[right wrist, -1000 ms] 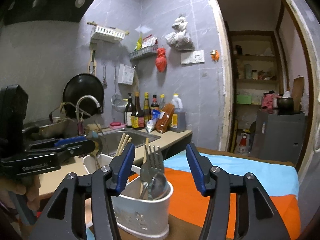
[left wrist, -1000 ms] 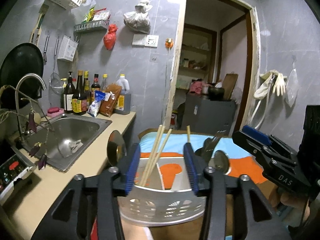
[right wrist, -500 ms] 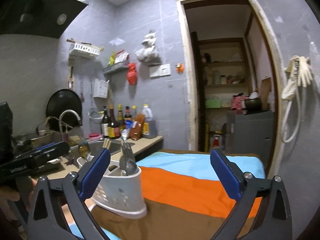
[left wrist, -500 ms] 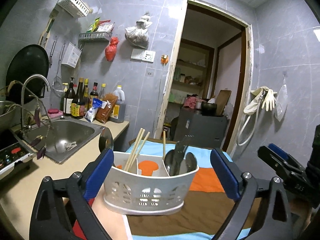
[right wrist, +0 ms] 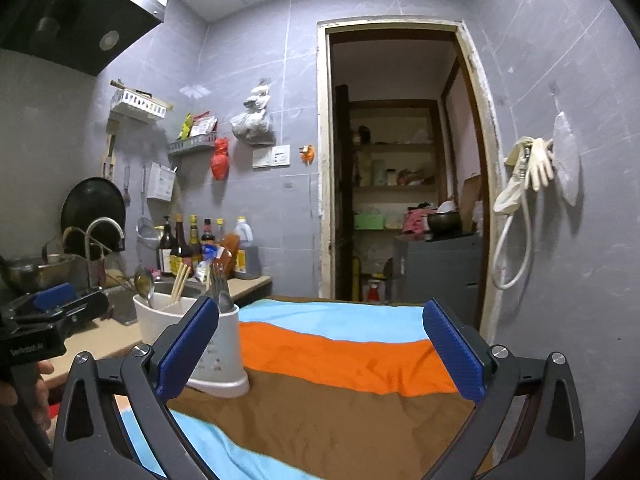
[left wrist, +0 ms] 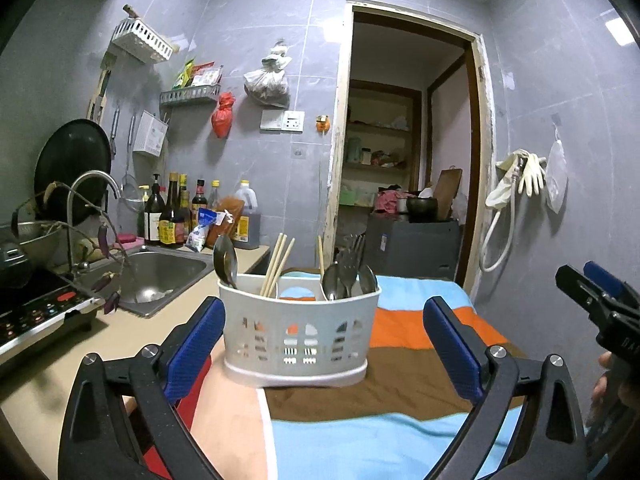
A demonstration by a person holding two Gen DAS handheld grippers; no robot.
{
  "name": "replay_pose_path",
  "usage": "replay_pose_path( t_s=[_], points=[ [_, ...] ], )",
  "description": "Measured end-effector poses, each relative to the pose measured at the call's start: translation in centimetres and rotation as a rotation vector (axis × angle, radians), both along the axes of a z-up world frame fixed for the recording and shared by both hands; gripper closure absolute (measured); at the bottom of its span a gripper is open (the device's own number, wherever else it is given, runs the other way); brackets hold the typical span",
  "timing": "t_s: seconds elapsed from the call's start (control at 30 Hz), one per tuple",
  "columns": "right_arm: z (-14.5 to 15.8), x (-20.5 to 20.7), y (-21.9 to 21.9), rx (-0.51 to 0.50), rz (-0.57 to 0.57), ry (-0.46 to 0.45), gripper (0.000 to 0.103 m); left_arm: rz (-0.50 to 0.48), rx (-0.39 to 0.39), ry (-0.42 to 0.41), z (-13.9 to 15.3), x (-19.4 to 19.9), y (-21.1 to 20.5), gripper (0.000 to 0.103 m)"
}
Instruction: Organize utensils
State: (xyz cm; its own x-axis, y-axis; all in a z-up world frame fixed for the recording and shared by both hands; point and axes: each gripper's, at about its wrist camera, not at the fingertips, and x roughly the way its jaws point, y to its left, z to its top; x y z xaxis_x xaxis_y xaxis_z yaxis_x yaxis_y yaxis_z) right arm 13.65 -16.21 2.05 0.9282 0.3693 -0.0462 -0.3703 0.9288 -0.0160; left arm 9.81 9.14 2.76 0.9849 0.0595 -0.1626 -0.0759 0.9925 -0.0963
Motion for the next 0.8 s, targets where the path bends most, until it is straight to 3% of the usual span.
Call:
replay_pose_path(
  t_s=[0.27,0.8],
  points=[
    [-1.3,-2.3,-0.8,-0.015,-0.037,0.005,0.0,-0.002,0.021,0.001,-1.0,-1.9,-0.8,0.006],
    [-2.5,-2.9,-1.1,-0.01,-0.047,0.035,0.0,0.012,0.021,0.044,-2.4,-2.5,-0.6,0.006]
  ],
)
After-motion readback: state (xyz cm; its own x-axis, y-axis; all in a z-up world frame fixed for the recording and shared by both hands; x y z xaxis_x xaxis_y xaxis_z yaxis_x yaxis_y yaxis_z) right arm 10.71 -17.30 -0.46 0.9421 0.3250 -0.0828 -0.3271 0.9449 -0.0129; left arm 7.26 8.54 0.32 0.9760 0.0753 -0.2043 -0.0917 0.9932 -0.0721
